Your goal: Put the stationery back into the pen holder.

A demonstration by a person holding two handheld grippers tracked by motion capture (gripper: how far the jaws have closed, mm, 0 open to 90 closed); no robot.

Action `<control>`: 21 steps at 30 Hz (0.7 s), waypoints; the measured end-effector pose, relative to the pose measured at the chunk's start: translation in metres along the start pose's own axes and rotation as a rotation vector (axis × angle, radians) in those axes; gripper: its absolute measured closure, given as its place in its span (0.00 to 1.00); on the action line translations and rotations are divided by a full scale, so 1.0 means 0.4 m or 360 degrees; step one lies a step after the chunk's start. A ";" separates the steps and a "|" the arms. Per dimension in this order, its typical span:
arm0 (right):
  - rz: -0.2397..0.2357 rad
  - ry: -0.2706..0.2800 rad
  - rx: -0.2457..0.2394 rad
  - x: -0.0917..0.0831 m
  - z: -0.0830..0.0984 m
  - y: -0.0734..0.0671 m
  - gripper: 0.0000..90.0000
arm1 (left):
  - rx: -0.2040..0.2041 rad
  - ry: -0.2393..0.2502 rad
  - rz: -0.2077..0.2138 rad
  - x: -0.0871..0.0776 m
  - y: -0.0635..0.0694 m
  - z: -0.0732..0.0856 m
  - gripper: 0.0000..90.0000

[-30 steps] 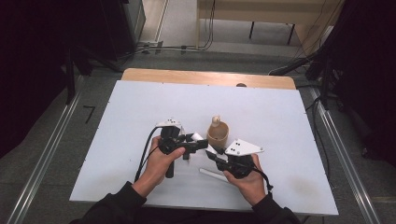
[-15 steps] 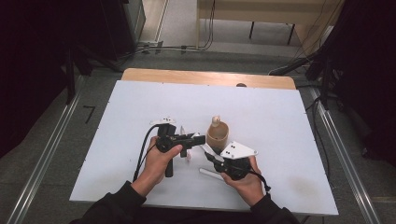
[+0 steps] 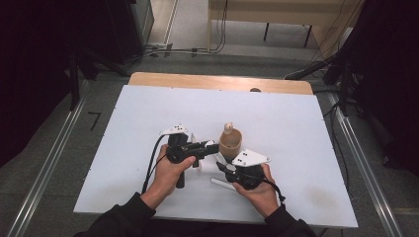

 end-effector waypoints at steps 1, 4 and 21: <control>-0.0009 -0.0008 0.0018 0.000 0.001 -0.001 0.70 | 0.0009 0.0002 0.0001 0.000 0.001 -0.001 0.73; -0.0046 -0.0011 0.0047 0.001 0.004 0.002 0.62 | 0.0017 0.0027 -0.0003 -0.002 0.004 -0.007 0.73; -0.0065 -0.0085 0.0167 -0.021 0.042 0.032 0.35 | -0.0012 0.0121 -0.0002 -0.010 -0.005 -0.043 0.73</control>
Point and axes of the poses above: each handheld gripper's, and its own axes: x roughly forward along the jaws, z roughly out of its underside, y roughly to its right, the point moved 5 cm from there along x, roughly forward along the jaws, and after that the axes turned 6 degrees about -x, right-handed, at the moved point
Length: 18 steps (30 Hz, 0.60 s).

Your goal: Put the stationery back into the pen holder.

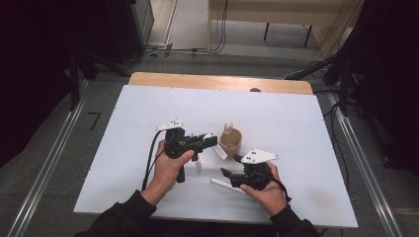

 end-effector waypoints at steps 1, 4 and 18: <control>0.0003 -0.0004 -0.0002 -0.001 0.002 0.001 0.35 | 0.0001 0.0008 -0.0003 -0.001 -0.002 -0.004 0.73; -0.0002 0.0000 0.0016 -0.005 0.007 0.005 0.34 | -0.0007 0.0039 -0.0004 -0.001 -0.005 -0.019 0.73; 0.0005 -0.0007 0.0039 -0.006 0.012 0.010 0.33 | -0.0001 0.0130 -0.0056 0.014 -0.027 -0.056 0.73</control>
Point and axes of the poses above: each handheld gripper's, and its own axes: x roughly forward along the jaws, z roughly out of its underside, y roughly to its right, the point moved 5 cm from there along x, roughly forward along the jaws, and after that the axes turned 6 degrees about -x, right-handed, at the moved point
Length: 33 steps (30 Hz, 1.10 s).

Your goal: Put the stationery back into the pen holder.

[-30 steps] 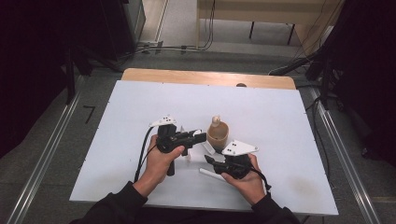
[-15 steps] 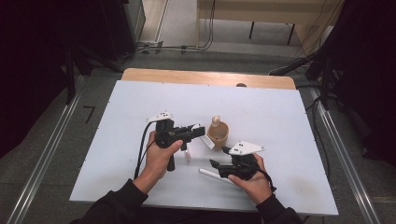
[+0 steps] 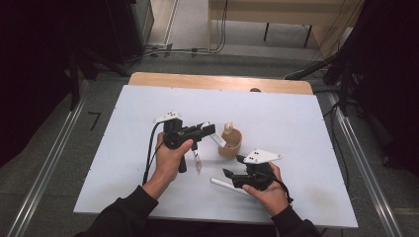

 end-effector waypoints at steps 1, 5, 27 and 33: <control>-0.0002 0.0001 0.0002 0.000 0.000 0.000 0.33 | 0.0001 0.0008 -0.0007 0.004 0.000 -0.001 0.73; -0.0002 -0.0006 0.0007 0.000 0.001 0.000 0.34 | 0.0032 0.0024 -0.0033 0.020 -0.002 -0.003 0.73; 0.0001 -0.0017 0.0020 0.001 0.007 0.006 0.34 | 0.0166 0.0007 -0.0109 0.081 -0.004 0.007 0.73; 0.0002 -0.0018 0.0021 0.001 0.007 0.006 0.34 | 0.0198 -0.0017 -0.0125 0.090 -0.006 0.015 0.73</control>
Point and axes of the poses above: each handheld gripper's, and its own axes: x roughly forward along the jaws, z roughly out of its underside, y roughly to its right, the point moved 5 cm from there along x, roughly forward along the jaws, and after that the axes turned 6 degrees about -x, right-handed, at the moved point
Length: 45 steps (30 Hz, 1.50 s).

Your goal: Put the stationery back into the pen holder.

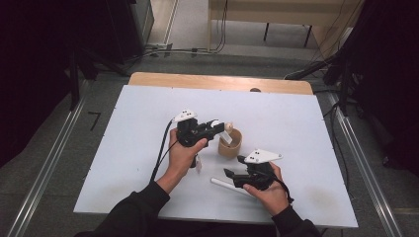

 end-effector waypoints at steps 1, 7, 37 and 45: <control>0.0002 -0.0002 0.0000 0.000 0.000 0.000 0.34 | 0.0006 -0.0004 -0.0002 0.002 -0.001 0.001 0.73; 0.0007 -0.0008 -0.0005 0.002 0.002 0.000 0.34 | 0.0016 -0.0023 -0.0004 0.010 -0.005 0.008 0.73; -0.0005 -0.0031 -0.0012 0.008 0.006 -0.004 0.34 | 0.0116 -0.0076 -0.0016 0.043 0.011 0.036 0.52; -0.0025 -0.0016 -0.0025 0.009 0.006 -0.008 0.34 | 0.0144 -0.0065 0.0001 0.033 0.022 0.033 0.35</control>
Point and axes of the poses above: each handheld gripper's, and its own axes: x roughly forward along the jaws, z roughly out of its underside, y roughly to its right, the point moved 5 cm from there along x, roughly forward along the jaws, and after that the axes turned 6 degrees about -x, right-handed, at the moved point
